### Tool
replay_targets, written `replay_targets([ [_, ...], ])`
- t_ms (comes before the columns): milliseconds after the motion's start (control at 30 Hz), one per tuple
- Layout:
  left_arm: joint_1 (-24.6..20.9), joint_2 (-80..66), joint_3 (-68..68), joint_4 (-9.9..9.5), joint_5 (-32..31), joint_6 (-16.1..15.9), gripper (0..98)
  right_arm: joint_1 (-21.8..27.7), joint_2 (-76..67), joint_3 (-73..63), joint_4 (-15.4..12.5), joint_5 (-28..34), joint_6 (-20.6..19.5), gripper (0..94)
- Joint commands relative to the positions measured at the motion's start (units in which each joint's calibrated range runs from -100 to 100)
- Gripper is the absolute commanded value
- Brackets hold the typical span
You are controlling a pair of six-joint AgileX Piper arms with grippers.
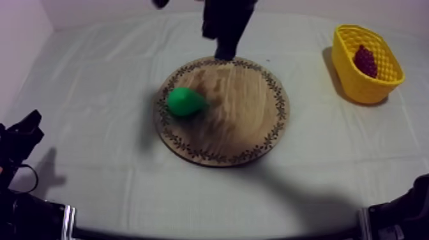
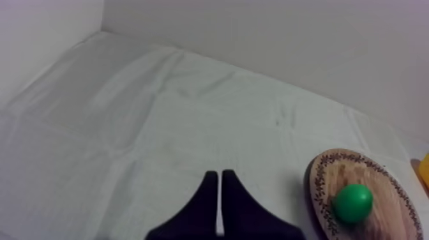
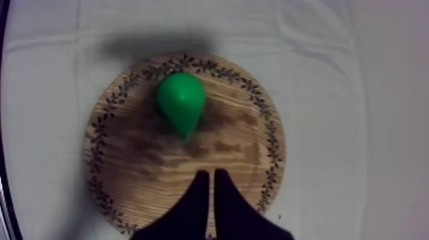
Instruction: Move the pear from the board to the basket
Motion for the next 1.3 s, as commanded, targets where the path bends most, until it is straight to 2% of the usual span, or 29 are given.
replay_targets([
  [0, 0.0, 0.0, 0.0, -0.02, 0.0, 0.0, 0.1, -0.7, 4.3, -2.7, 0.6, 1.9, -0.2, 0.4],
  [333, 0.0, 0.0, 0.0, -0.02, 0.0, 0.0, 0.1, -2.5, 14.9, -10.6, 2.5, 10.2, 0.5, 0.4],
  [467, 0.0, 0.0, 0.0, -0.02, 0.0, 0.0, 0.1, -2.1, 18.6, -14.1, 3.4, 10.3, 1.9, 1.8],
  [567, 0.0, 0.0, 0.0, -0.02, 0.0, 0.0, 0.1, -1.7, 21.1, -17.8, 3.4, 10.6, 3.8, 10.3],
  [767, 0.0, 0.0, 0.0, -0.02, 0.0, 0.0, 0.1, -1.5, 23.7, -22.3, 2.9, 11.1, 6.1, 36.5],
  [967, 0.0, 0.0, 0.0, -0.02, 0.0, 0.0, 0.1, -1.4, 24.9, -23.2, 2.5, 11.6, 4.6, 55.9],
  [1133, 0.0, 0.0, 0.0, -0.02, 0.0, 0.0, 0.1, -1.6, 25.0, -22.5, 3.3, 11.5, 3.3, 67.8],
  [1267, 0.0, 0.0, 0.0, -0.02, 0.0, 0.0, 0.1, -1.7, 25.0, -22.1, 3.4, 11.8, 3.6, 73.1],
])
